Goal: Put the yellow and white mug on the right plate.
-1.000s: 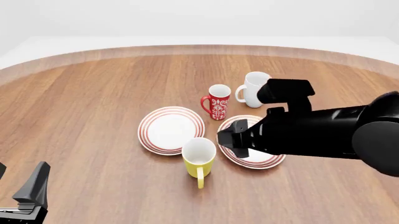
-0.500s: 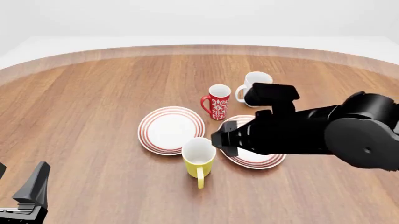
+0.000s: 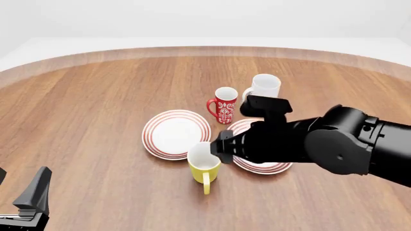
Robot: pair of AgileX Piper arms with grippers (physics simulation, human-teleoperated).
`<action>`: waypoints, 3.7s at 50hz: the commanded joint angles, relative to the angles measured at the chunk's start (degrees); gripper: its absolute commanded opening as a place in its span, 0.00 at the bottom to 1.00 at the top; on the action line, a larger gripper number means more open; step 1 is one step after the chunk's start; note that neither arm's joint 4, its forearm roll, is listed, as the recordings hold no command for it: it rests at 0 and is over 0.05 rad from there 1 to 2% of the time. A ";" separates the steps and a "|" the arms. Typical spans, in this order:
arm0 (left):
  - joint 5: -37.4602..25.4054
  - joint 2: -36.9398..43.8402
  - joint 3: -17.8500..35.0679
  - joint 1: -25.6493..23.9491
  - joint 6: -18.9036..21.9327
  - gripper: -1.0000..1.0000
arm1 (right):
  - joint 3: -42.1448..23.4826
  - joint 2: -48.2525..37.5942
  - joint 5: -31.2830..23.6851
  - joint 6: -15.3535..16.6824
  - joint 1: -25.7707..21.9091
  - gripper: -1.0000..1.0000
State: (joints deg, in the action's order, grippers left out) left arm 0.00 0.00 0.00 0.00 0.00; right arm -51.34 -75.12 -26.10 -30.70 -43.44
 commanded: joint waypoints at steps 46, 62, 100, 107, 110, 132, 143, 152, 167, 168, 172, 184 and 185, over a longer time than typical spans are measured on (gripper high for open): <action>0.00 0.00 0.00 0.00 0.00 1.00 | 6.47 -11.41 15.82 -5.49 -2.82 1.00; 0.00 0.00 0.00 0.00 0.00 1.00 | 7.84 -13.66 18.83 -6.65 -3.52 1.00; 0.00 0.00 0.00 0.00 0.00 1.00 | 9.12 -17.96 23.51 -7.79 -3.96 1.00; 0.00 0.00 0.00 0.00 0.00 1.00 | 10.37 -18.99 25.54 -8.66 -4.31 1.00; 0.00 0.00 0.00 0.00 0.00 1.00 | 10.45 -19.19 25.98 -8.78 -4.22 1.00; 0.00 0.00 0.00 0.00 0.00 1.00 | 11.23 -21.27 29.02 -9.76 -4.72 1.00; 0.00 0.00 0.00 0.00 0.00 1.00 | 12.38 -20.69 30.59 -9.53 -4.49 0.00; 0.00 0.00 0.00 0.00 0.00 1.00 | 12.66 -20.72 31.05 -9.40 -4.17 0.00; 0.00 0.00 0.00 0.00 0.00 1.00 | 12.72 -18.74 29.72 -8.24 -3.45 0.00; 0.00 0.00 0.00 0.00 0.00 1.00 | 12.68 -18.56 29.57 -8.18 -3.44 0.00; 0.00 0.00 0.00 0.00 0.00 1.00 | 12.61 -17.38 28.66 -7.69 -3.15 0.00; 0.00 0.00 0.00 0.00 0.00 1.00 | 12.12 -13.59 25.29 -5.51 -1.49 0.00; 0.00 0.00 0.00 0.00 0.00 1.00 | 12.18 -13.33 25.11 -5.40 -1.30 0.00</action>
State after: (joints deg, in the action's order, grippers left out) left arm 0.00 0.00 0.00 0.00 0.00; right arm -38.91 -91.08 1.21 -37.22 -46.15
